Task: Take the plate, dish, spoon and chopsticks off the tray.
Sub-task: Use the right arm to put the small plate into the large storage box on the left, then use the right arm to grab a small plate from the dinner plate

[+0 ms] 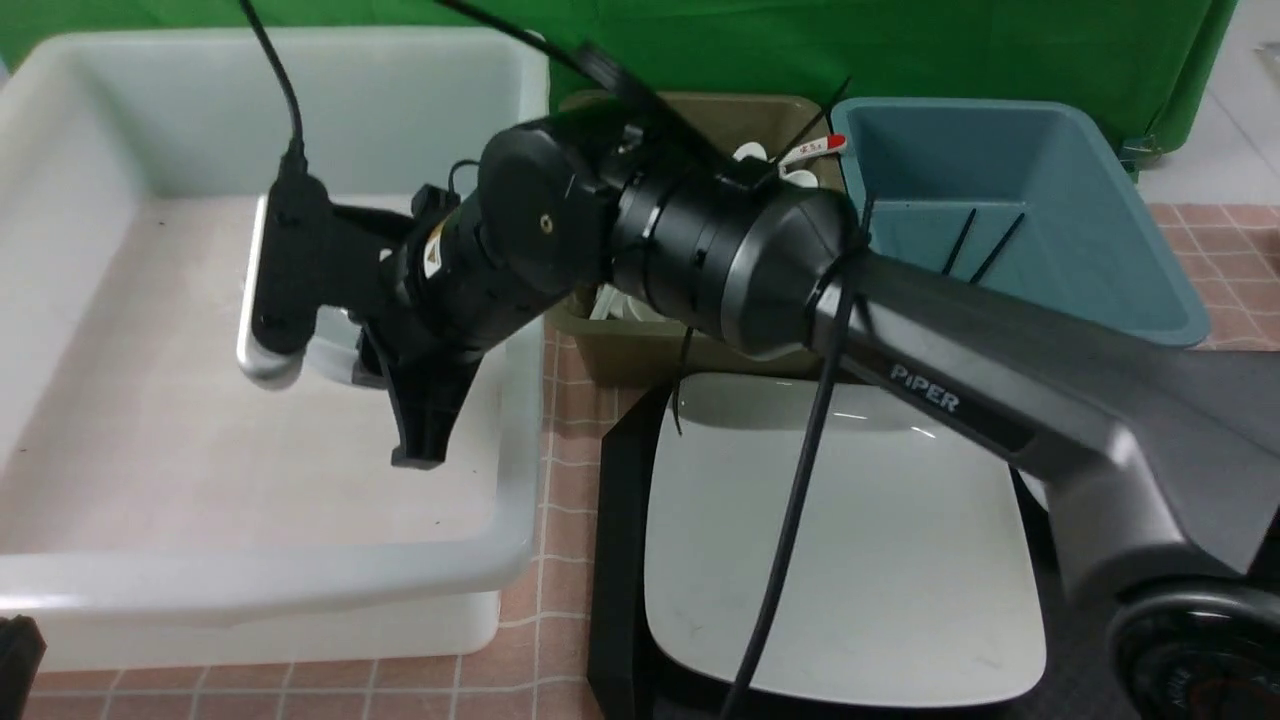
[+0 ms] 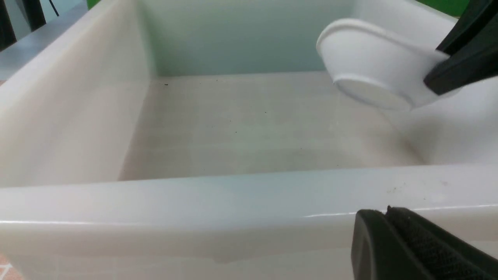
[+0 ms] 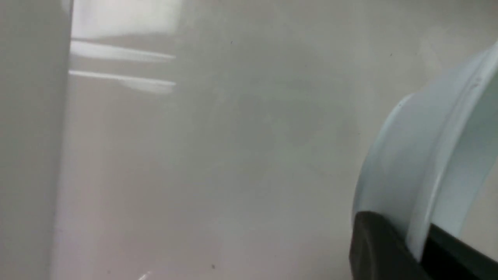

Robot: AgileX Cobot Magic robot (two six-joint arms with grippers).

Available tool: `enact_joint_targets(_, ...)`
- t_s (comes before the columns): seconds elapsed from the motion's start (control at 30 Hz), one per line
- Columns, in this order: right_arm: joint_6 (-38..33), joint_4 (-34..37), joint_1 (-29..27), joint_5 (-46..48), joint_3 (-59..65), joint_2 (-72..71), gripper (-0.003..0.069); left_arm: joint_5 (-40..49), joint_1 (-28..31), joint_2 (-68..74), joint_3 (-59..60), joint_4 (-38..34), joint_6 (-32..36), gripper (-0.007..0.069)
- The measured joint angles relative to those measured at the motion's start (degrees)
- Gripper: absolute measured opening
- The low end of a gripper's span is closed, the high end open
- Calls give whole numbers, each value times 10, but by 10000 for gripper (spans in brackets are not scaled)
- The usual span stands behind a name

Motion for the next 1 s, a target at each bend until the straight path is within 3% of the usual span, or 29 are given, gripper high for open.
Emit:
enact_joint_targets(0.27,-4,-14,0,-4,6,10,163,0,0,0,0,0,0,5)
enact_joint_targets(0.3,-4,-14,0,-4,7,10,218,0,0,0,0,0,0,5)
enact_joint_targets(0.4,-2,-14,0,-4,7,10,290,0,0,0,0,0,0,5)
enact_joint_targets(0.53,34,-14,0,-5,7,10,328,0,0,0,0,0,0,5)
enact_joint_targets(0.77,89,-17,0,47,7,-40,309,0,0,0,0,0,0,5)
enact_joint_targets(0.87,120,-21,0,115,7,-93,244,0,0,0,0,0,0,5)
enact_joint_targets(1.0,179,-72,0,238,7,-185,104,0,0,0,0,0,0,5)
